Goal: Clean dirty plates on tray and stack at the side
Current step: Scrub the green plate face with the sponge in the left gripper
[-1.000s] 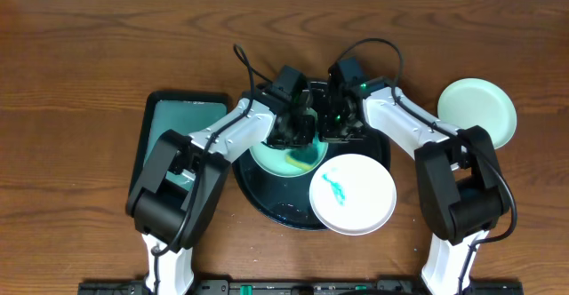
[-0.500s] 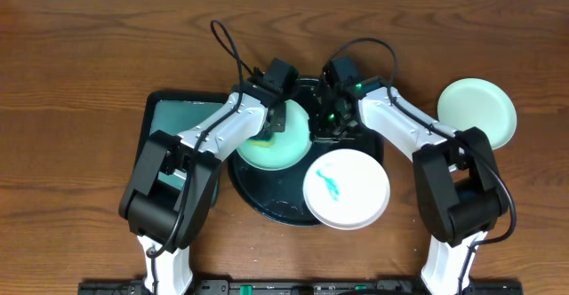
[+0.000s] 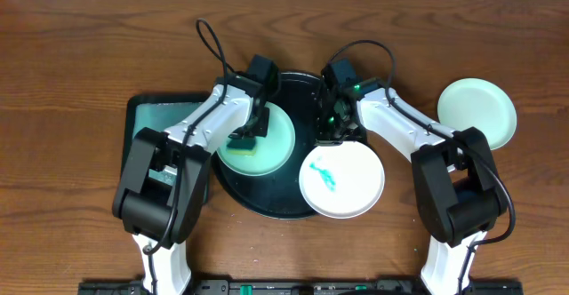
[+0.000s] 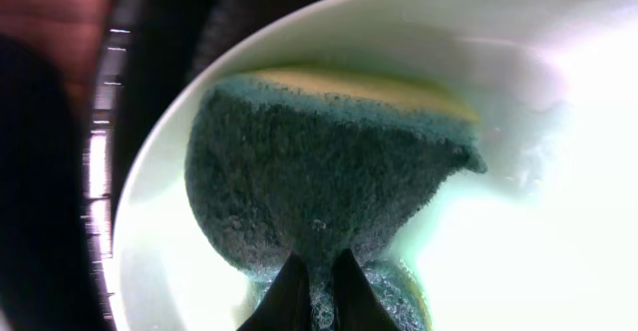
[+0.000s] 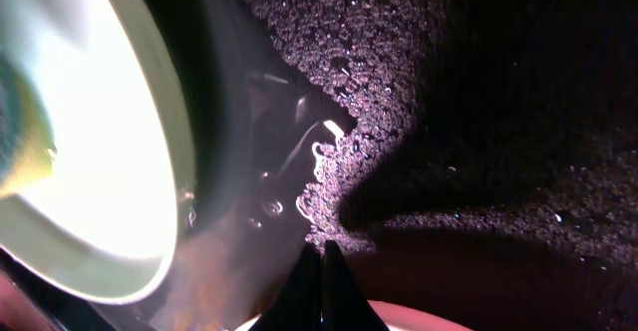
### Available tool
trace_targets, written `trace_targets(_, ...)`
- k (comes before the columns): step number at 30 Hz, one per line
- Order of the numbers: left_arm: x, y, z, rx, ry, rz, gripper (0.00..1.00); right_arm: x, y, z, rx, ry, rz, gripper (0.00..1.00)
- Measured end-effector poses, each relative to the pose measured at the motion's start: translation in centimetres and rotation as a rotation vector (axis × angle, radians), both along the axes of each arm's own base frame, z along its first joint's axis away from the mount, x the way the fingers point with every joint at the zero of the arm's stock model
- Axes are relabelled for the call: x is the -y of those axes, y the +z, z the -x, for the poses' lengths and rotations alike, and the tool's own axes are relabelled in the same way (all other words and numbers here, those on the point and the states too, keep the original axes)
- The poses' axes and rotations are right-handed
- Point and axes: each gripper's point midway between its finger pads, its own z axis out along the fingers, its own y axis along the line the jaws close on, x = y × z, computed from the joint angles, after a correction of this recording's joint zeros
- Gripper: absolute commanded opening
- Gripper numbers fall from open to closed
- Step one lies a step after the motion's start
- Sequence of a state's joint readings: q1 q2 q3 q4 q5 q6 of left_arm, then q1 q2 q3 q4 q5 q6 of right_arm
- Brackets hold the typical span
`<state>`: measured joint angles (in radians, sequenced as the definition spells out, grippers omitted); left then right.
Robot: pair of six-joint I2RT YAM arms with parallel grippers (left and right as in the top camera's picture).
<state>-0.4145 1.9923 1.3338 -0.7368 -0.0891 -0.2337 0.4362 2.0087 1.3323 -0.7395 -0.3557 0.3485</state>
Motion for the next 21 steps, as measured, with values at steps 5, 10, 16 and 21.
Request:
trace_targets(5, 2.6, -0.1, 1.6, -0.041, -0.082, 0.041, 0.07, -0.5, 0.2, -0.7, 0.029, 0.001, -0.022, 0.28)
trace_targets(10, 4.6, -0.1, 2.9, -0.055, -0.14, 0.046, 0.07, 0.7, -0.1, -1.7, 0.056, -0.024, 0.002, 0.49)
trace_targets(16, 4.7, -0.1, 2.9, -0.056, -0.112, 0.061, 0.07, 0.8, -0.1, -1.8, 0.057, -0.034, -0.002, 0.38)
trace_targets(21, 4.8, -0.1, 2.9, -0.057, -0.111, 0.064, 0.07, 0.7, -0.1, -1.5, 0.043, -0.029, -0.005, 0.43)
